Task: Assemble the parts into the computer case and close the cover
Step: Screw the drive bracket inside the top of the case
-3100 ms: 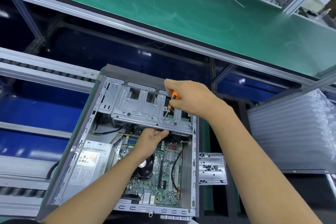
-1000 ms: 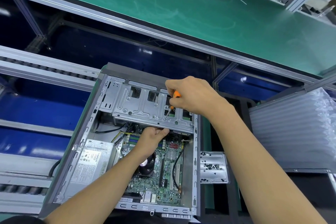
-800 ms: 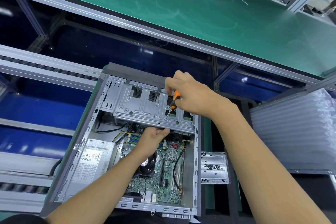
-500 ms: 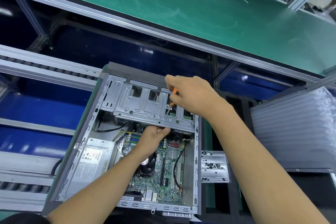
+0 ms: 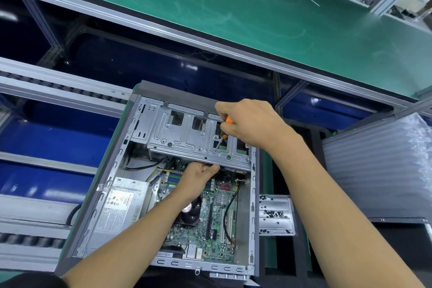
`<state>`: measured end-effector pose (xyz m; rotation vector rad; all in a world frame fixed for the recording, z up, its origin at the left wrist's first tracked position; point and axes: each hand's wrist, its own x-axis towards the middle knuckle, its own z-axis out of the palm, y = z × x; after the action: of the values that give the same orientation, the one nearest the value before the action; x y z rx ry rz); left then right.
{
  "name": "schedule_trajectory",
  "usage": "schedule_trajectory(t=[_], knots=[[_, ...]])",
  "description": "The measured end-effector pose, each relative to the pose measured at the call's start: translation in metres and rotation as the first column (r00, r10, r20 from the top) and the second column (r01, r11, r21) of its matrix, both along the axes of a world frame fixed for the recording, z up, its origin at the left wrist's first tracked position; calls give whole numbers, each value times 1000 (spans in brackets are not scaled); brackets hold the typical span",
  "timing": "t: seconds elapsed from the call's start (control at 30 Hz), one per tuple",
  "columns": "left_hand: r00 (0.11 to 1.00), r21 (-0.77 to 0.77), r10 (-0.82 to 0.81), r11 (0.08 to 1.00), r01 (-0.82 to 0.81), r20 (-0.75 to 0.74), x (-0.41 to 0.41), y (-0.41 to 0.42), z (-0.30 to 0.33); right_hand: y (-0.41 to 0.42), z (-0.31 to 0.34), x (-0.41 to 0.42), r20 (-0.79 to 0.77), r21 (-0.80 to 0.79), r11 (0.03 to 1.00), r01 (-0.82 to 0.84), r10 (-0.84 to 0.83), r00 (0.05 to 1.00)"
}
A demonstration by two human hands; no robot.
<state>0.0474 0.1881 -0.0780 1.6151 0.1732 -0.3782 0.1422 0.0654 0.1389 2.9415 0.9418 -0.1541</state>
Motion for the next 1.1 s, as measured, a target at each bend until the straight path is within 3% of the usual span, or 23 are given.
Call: schedule_trajectory(t=[0.43,0.57,1.1], knots=[[1000,-5,1,1000,-1,-27,0,0,-6,-13,7,14,49,77,996,38,-42,998],[999,-9,-8,1000,7,-34,0,1,-5,-16,6,22,9,155,983,98,-100,995],[999,-30,3,1000,-4,-39,0,0,-6,-13,-2,24,-68,158,978,136,-127,990]])
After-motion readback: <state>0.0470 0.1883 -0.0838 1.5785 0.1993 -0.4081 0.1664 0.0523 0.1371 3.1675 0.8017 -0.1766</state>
